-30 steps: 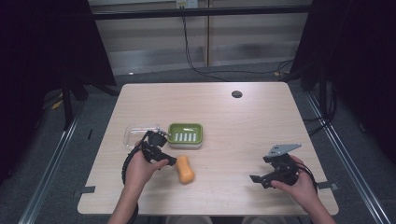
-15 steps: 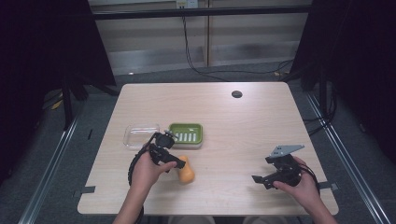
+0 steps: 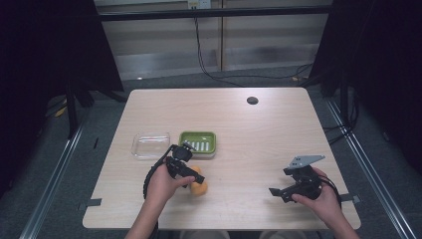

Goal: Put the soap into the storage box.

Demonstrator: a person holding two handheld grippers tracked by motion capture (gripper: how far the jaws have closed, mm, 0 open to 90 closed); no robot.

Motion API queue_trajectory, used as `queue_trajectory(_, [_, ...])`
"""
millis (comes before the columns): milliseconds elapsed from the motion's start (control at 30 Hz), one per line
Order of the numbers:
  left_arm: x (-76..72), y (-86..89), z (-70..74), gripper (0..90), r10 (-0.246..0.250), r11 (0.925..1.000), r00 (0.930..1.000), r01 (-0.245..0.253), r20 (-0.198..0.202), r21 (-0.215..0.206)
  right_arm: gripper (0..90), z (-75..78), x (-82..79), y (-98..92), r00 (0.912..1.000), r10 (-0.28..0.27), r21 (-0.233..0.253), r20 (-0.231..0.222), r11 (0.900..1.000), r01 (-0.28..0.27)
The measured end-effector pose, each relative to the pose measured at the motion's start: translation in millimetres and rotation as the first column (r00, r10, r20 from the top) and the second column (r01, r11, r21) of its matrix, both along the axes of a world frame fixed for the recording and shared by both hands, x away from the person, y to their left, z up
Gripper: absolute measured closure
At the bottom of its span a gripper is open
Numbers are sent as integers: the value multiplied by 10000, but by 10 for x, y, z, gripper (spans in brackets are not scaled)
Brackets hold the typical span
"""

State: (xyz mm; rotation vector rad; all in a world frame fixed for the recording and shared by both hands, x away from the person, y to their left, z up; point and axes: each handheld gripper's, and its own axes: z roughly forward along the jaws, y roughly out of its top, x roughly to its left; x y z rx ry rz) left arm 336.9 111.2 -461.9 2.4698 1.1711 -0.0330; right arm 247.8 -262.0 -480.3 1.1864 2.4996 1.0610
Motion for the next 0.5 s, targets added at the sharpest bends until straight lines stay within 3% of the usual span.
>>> queue_trajectory(267, [-13, -70, -57, 56, 168, 9994, 9992, -178, -355, -306, 60, -1, 3, 1, 10000, -5, 18, -13, 10000, 5])
queue_trajectory(433, [-17, -97, -62, 75, 173, 9998, 9990, -177, -422, -80, 59, 6, -1, -5, 10000, -13, -100, 25, 9999, 14])
queue_trajectory(500, [-22, -102, -77, 122, 232, 9997, 9989, -233, -399, -20, 60, 2, -3, -11, 10000, -4, 8, 11, 10000, 4])
